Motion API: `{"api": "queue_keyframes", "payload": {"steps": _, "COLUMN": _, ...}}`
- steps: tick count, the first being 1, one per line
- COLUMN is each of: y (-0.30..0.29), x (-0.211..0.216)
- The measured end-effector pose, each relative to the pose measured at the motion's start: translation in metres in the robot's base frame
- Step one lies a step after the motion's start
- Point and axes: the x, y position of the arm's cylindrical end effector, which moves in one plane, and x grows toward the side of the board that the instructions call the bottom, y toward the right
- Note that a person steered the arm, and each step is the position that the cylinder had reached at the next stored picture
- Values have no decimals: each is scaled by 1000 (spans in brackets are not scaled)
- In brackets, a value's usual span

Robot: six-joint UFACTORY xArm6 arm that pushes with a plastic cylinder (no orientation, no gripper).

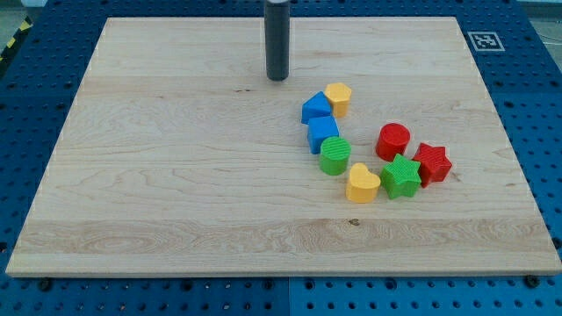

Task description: Push the blue triangle to its right

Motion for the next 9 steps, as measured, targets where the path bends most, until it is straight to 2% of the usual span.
{"api": "queue_keyframes", "payload": {"steps": 2, "y": 11, "x": 32}}
{"api": "queue_keyframes", "payload": {"steps": 6, "y": 37, "x": 60}}
{"api": "queue_keyframes", "payload": {"steps": 9, "y": 48, "x": 57}}
